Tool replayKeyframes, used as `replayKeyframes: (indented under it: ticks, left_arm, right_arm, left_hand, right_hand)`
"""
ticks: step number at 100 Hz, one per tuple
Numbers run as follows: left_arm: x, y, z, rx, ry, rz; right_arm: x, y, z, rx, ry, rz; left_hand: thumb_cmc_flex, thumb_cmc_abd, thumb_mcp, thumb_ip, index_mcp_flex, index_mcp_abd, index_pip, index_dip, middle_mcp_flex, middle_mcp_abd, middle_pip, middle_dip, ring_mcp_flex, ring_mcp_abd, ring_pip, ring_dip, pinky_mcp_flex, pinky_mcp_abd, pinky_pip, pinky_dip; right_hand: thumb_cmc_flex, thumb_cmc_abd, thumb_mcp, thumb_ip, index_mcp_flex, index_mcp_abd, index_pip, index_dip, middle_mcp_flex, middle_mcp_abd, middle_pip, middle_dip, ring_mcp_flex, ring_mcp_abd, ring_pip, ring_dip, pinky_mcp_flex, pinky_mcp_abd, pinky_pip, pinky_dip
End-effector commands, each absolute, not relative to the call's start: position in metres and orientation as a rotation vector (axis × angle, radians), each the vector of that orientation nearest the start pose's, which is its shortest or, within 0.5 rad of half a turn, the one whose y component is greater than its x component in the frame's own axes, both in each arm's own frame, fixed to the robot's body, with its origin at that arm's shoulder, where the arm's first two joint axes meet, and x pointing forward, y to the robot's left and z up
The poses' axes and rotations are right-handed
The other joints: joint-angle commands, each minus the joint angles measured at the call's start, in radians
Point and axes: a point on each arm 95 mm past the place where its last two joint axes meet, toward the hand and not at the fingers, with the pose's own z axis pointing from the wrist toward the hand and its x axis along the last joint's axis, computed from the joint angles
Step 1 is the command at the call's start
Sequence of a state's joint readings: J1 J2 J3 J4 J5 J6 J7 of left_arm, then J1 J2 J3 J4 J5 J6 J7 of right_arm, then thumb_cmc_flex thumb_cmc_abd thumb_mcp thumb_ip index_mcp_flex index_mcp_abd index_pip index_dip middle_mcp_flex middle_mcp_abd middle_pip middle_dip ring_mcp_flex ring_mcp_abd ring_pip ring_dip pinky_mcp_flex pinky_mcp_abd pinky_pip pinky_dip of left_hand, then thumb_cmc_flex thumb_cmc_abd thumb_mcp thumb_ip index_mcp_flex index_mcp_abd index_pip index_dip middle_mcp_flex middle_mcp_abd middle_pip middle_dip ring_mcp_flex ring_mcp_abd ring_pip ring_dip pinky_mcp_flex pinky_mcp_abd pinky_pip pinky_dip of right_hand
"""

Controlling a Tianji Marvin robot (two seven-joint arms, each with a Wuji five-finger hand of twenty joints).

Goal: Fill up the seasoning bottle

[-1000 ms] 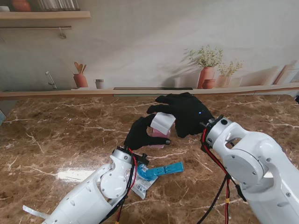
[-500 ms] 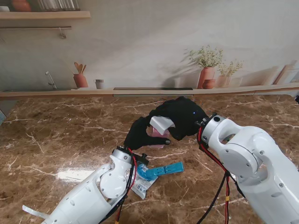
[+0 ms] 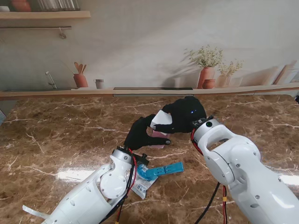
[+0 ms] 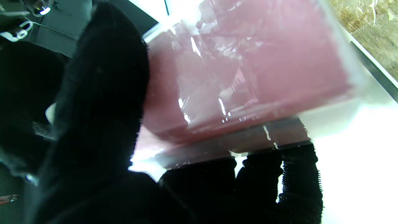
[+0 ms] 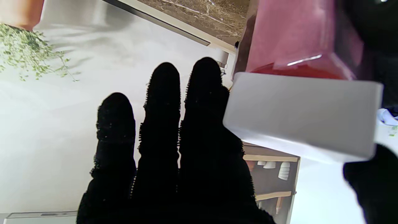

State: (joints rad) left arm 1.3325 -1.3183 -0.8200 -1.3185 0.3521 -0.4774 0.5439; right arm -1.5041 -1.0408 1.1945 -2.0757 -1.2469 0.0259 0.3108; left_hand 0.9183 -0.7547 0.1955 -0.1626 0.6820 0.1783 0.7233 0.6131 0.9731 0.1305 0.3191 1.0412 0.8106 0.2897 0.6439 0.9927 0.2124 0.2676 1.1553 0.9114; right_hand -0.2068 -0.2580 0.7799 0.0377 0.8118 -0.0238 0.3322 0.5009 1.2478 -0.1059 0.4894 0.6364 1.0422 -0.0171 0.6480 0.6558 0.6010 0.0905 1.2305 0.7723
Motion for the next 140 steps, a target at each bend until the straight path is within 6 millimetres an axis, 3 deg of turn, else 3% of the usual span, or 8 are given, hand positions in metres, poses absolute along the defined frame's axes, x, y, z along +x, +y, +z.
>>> replayKeyframes:
  ticks: [1, 18, 30, 47, 55, 71, 103, 140]
  left_arm:
    - [0.401, -0.156, -0.311, -1.398, 0.788, -2.634]
    - [0.4, -0.155, -0.312, -1.401, 0.789, -2.629]
    - [0.4, -0.155, -0.311, -1.401, 0.786, -2.627]
    - [0.4, -0.155, -0.311, -1.398, 0.787, -2.628]
    - [0.4, -0.155, -0.311, -1.395, 0.789, -2.63]
    - [0.401, -0.155, -0.31, -1.39, 0.793, -2.631]
    - [0.401, -0.154, -0.31, -1.389, 0.797, -2.627]
    - [0.4, -0.156, -0.311, -1.393, 0.794, -2.632]
  right_arm:
    - [0.372, 0.066, -0.172, 0.813, 1.585, 1.473]
    - [0.36, 0.057, -0.162, 0.824, 1.539, 1.506]
    - [0.353, 0.049, -0.152, 0.868, 1.569, 1.572]
    - [0.35, 0.043, -0.145, 0.875, 1.682, 1.632]
    - [0.353, 0.043, -0.145, 0.859, 1.73, 1.646]
    - [0.365, 0.044, -0.152, 0.873, 1.808, 1.689]
    - [0.375, 0.048, -0.161, 0.886, 1.845, 1.699]
    - [0.377, 0.058, -0.168, 0.842, 1.737, 1.587]
  left_hand:
    - [0.225, 0.375, 0.399, -0.016, 0.176, -0.338, 0.235, 0.081, 0.064, -0.118, 0.062, 0.031, 0.064, -0.041, 0.14, 0.043, -0.021, -0.048, -0.017, 0.023]
    - [0.225, 0.373, 0.4, -0.017, 0.176, -0.336, 0.234, 0.08, 0.065, -0.114, 0.062, 0.031, 0.065, -0.039, 0.14, 0.043, -0.02, -0.047, -0.017, 0.024]
    - [0.226, 0.373, 0.401, -0.016, 0.175, -0.334, 0.233, 0.079, 0.064, -0.112, 0.063, 0.031, 0.065, -0.037, 0.14, 0.043, -0.021, -0.046, -0.017, 0.024]
    - [0.224, 0.373, 0.402, -0.017, 0.176, -0.333, 0.232, 0.079, 0.064, -0.112, 0.062, 0.03, 0.064, -0.036, 0.14, 0.043, -0.021, -0.046, -0.017, 0.024]
    - [0.225, 0.373, 0.402, -0.017, 0.176, -0.333, 0.232, 0.079, 0.064, -0.112, 0.062, 0.031, 0.064, -0.036, 0.14, 0.043, -0.021, -0.046, -0.017, 0.024]
    - [0.224, 0.374, 0.402, -0.017, 0.176, -0.334, 0.232, 0.079, 0.064, -0.114, 0.062, 0.031, 0.064, -0.037, 0.141, 0.043, -0.021, -0.046, -0.016, 0.024]
    - [0.224, 0.375, 0.401, -0.017, 0.174, -0.338, 0.233, 0.08, 0.063, -0.117, 0.062, 0.031, 0.064, -0.042, 0.14, 0.043, -0.02, -0.047, -0.017, 0.023]
    - [0.224, 0.375, 0.402, -0.017, 0.174, -0.337, 0.232, 0.08, 0.063, -0.116, 0.062, 0.031, 0.064, -0.041, 0.139, 0.042, -0.021, -0.046, -0.018, 0.023]
  right_hand:
    - [-0.085, 0.085, -0.013, 0.063, -0.024, 0.025, -0.034, -0.053, 0.04, 0.033, -0.032, -0.043, 0.038, 0.028, -0.022, -0.028, 0.005, 0.021, 0.044, -0.033]
    - [-0.127, 0.13, -0.036, 0.058, -0.22, -0.008, -0.12, -0.132, -0.208, 0.073, -0.236, -0.178, -0.133, 0.049, -0.229, -0.107, -0.118, 0.01, -0.092, -0.091]
    - [0.185, 0.005, -0.047, 0.036, -0.414, -0.039, -0.214, -0.068, -0.589, 0.067, -0.347, -0.24, -0.409, 0.025, -0.428, -0.181, -0.299, 0.021, -0.334, -0.065]
    - [0.488, -0.225, 0.292, 0.247, -0.505, -0.12, -0.25, 0.029, -0.889, 0.064, -0.403, -0.269, -0.676, -0.018, -0.516, -0.237, -0.453, -0.01, -0.546, 0.007]
    - [0.716, -0.428, 0.763, 0.122, -0.483, -0.242, -0.222, 0.107, -0.916, 0.05, -0.382, -0.26, -0.717, -0.035, -0.519, -0.256, -0.477, -0.038, -0.61, 0.031]
    - [1.071, -0.43, 0.75, -0.048, -0.448, -0.344, -0.172, 0.181, -0.965, 0.051, -0.334, -0.254, -0.778, -0.044, -0.493, -0.277, -0.502, -0.08, -0.642, 0.014]
    - [0.905, -0.424, 0.692, -0.122, -0.343, -0.237, -0.041, 0.343, -0.925, 0.043, -0.18, -0.194, -0.763, -0.063, -0.336, -0.23, -0.472, -0.089, -0.592, 0.019]
    - [0.361, -0.194, 0.025, -0.086, -0.044, -0.094, 0.131, 0.396, -0.323, -0.033, 0.041, 0.182, -0.32, -0.052, -0.006, 0.067, -0.26, -0.021, -0.334, 0.084]
